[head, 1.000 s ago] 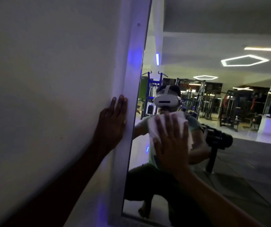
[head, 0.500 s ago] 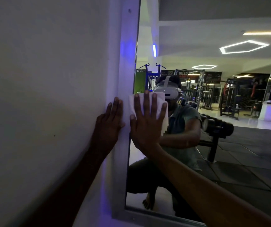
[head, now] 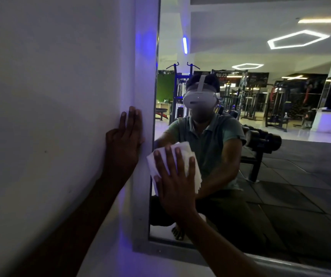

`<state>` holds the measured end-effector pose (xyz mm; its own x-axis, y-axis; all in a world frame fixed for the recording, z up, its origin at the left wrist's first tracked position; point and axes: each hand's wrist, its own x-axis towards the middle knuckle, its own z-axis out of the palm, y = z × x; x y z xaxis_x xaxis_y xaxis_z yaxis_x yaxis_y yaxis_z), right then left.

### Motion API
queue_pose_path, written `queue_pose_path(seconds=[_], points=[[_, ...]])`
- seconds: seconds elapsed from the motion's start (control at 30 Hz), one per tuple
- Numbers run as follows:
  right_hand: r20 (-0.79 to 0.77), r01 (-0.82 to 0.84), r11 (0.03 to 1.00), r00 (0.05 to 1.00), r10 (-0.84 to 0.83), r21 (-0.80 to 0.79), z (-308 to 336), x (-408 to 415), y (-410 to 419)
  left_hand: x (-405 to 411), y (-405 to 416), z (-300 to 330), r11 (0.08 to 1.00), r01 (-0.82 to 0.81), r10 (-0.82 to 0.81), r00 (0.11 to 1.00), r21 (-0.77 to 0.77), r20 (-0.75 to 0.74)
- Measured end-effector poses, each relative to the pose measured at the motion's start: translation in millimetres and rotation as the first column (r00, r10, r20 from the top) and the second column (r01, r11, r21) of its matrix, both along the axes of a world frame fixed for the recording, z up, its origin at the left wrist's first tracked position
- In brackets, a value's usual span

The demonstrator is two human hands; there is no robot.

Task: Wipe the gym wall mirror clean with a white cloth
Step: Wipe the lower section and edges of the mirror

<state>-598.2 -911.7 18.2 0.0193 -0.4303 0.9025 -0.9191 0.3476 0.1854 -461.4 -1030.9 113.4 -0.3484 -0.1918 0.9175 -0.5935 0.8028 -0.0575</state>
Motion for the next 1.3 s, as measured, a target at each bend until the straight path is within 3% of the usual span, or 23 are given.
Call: queue_pose_path(seconds=[0.1, 0.17, 0.23, 0.33, 0.4, 0.47, 0.53, 0.67, 0.77, 0.83, 0.9, 0.93, 1.07, 1.17, 1.23, 1.3], points=[[0.022, -0.018, 1.0, 1.0, 0.018, 0.018, -6, -14, 20, -4, 9, -28, 1.0, 0.001, 0.0, 1.0, 0.006, -0.015], [0.075, 0.091, 0.992, 0.994, -0.085, -0.082, 10, -36, 42, -7, 14, -47, 0.998, 0.042, -0.04, 0.999, 0.051, -0.031], [0.234, 0.257, 0.944, 0.95, -0.207, -0.208, 30, -59, 62, -12, 14, -58, 0.994, 0.075, -0.07, 0.996, 0.078, -0.062], [0.454, 0.399, 0.857, 0.861, -0.227, -0.327, 51, -46, 50, -17, 11, -64, 0.994, 0.074, -0.065, 0.992, 0.081, -0.109], [0.387, 0.324, 0.899, 0.9, -0.199, -0.293, 52, -19, 24, -20, 10, -70, 0.995, 0.056, -0.046, 0.992, 0.078, -0.121], [0.222, 0.141, 0.978, 0.969, -0.106, -0.15, 43, 0, 4, -22, 11, -75, 0.996, 0.037, -0.026, 0.992, 0.086, -0.12], [0.097, 0.051, 0.998, 0.994, -0.049, -0.024, 36, 4, 1, -23, 14, -81, 0.994, 0.046, -0.035, 0.994, 0.098, -0.106], [0.048, -0.001, 1.0, 0.999, 0.002, -0.026, 9, -37, 37, -21, 28, -118, 0.994, 0.029, -0.022, 0.998, 0.103, -0.065], [0.202, 0.214, 0.972, 0.961, -0.191, -0.098, -47, -91, 104, -21, 37, -148, 0.988, 0.001, 0.006, 0.999, 0.156, -0.045], [0.395, 0.372, 0.92, 0.869, -0.298, -0.125, -77, -96, 123, -22, 42, -164, 0.984, -0.019, 0.027, 0.999, 0.176, -0.041], [0.56, 0.438, 0.887, 0.776, -0.29, -0.149, -87, -71, 100, -22, 47, -190, 0.983, -0.066, 0.066, 0.998, 0.172, 0.006], [0.572, 0.393, 0.904, 0.786, -0.236, -0.168, -89, -52, 79, -18, 48, -207, 0.982, -0.093, 0.088, 0.995, 0.162, 0.042], [0.294, 0.066, 0.997, 0.954, -0.051, -0.041, -96, 3, 10, 3, 32, -238, 0.984, -0.128, 0.108, 0.981, 0.12, 0.163], [0.117, -0.032, 0.997, 0.993, 0.023, 0.077, -103, -7, 17, 6, 28, -237, 0.988, -0.105, 0.087, 0.983, 0.111, 0.16], [0.134, -0.048, 0.994, 0.99, 0.035, 0.097, -126, -33, 47, 1, 33, -239, 0.984, -0.127, 0.107, 0.982, 0.126, 0.153], [0.198, 0.058, 0.995, 0.977, -0.074, 0.085, -161, -63, 89, 0, 34, -245, 0.979, -0.131, 0.108, 0.983, 0.154, 0.146]])
